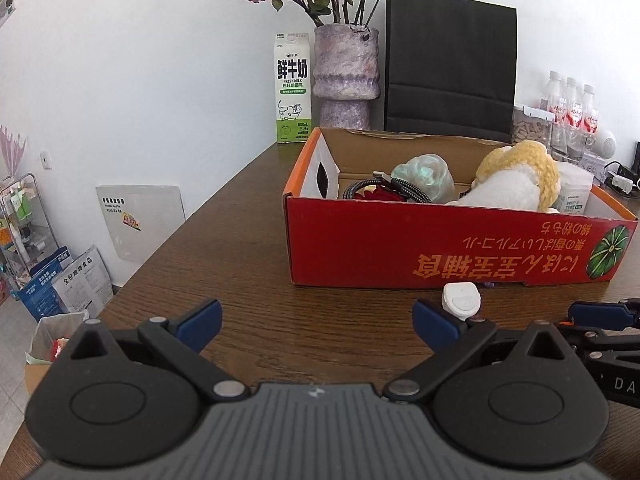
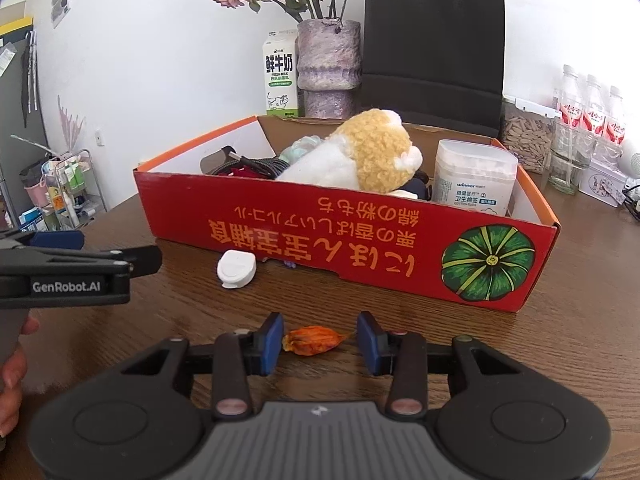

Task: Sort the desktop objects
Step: 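Grasp the small orange dried flower with the right gripper while the left approaches the white plug, then grasp the white plug with the left gripper while the right holds the orange flower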

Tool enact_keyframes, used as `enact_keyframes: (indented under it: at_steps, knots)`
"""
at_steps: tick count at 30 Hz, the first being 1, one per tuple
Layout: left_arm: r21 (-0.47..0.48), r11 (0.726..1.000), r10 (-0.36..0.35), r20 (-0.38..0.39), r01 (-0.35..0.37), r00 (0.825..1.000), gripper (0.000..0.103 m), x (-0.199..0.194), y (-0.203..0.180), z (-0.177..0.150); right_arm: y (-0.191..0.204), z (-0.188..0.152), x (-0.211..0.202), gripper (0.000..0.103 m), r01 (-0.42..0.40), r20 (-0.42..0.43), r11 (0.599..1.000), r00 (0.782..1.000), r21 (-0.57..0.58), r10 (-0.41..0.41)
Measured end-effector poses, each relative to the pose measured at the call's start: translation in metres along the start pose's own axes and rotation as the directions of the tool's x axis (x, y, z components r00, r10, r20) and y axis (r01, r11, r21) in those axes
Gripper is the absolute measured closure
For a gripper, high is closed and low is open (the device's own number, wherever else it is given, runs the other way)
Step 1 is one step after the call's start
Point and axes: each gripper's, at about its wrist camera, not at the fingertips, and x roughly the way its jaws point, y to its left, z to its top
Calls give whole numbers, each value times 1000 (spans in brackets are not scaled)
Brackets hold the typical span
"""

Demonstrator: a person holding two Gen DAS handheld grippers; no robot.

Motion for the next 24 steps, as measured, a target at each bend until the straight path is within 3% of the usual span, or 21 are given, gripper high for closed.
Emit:
enact_keyframes:
  at_steps: [5,15,24]
  knots:
    - [-4,1000,0,-18,-1,1000,0,3,0,0,-8,0,-3,64,13,19,999,1000,30,-13]
    - [0,1000,-6,-72,6,997,0,13,-3,0,-46,-3,-20,64,141,91,986,985,84,-148]
    - [68,997,-35,-121,43,992,0,26,-43,2,-53,-6,-31,64,179,149,978,970,110,-195]
